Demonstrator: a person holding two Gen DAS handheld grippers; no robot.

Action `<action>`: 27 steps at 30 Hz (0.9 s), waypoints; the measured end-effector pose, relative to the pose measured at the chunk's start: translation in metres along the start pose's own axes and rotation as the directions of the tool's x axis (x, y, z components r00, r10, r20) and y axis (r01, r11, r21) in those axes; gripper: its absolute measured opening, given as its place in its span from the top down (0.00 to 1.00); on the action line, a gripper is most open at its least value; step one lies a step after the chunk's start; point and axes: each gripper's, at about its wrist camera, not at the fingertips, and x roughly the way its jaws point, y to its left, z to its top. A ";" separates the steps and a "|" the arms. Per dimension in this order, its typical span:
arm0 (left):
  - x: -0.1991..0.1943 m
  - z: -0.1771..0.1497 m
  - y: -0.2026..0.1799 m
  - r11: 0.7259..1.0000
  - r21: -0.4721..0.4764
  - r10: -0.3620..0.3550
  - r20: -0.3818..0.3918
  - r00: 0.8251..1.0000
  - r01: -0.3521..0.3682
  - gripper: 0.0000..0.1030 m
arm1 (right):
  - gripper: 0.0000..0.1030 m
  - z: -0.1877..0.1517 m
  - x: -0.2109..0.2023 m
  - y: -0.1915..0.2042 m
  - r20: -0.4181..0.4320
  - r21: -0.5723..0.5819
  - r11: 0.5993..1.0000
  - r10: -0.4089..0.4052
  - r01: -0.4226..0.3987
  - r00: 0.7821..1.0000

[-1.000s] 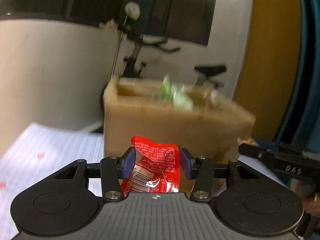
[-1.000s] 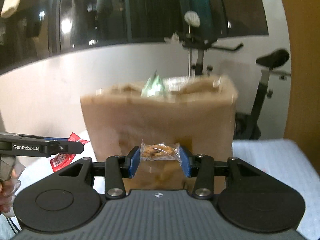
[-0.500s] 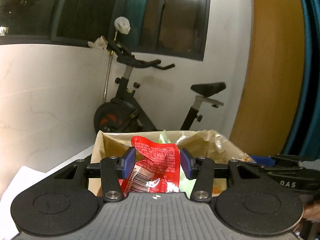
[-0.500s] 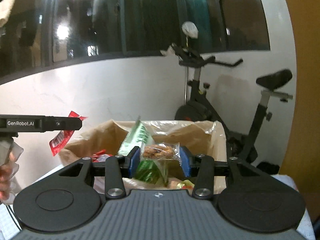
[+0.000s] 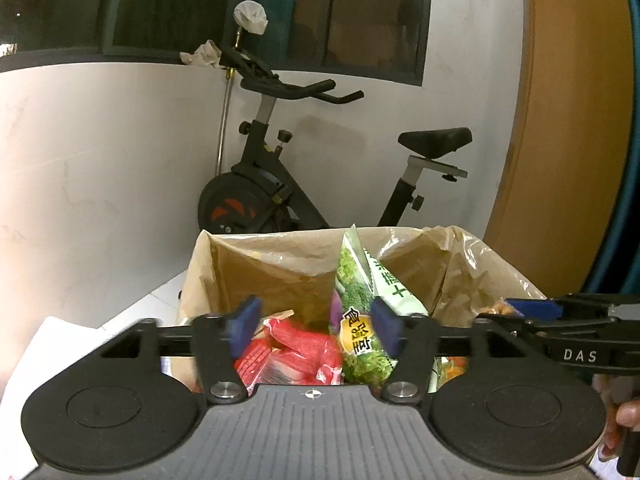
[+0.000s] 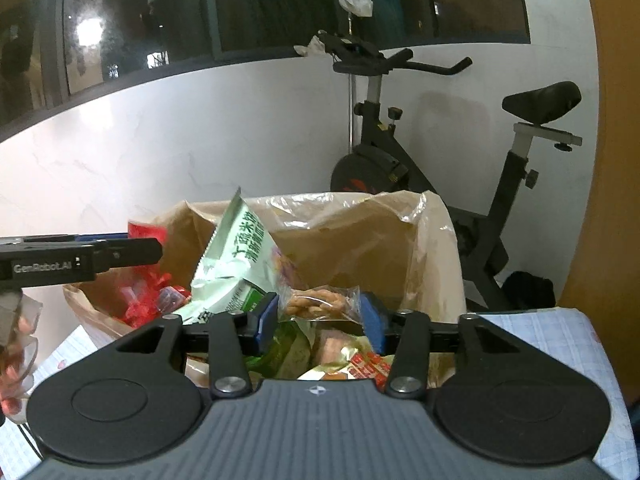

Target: Organize snacks

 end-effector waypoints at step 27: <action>-0.114 0.030 -0.013 0.992 -0.008 0.125 0.133 0.983 -0.125 0.07 | 0.00 0.034 -0.101 0.036 0.114 -0.011 0.998 -0.060 0.062 0.992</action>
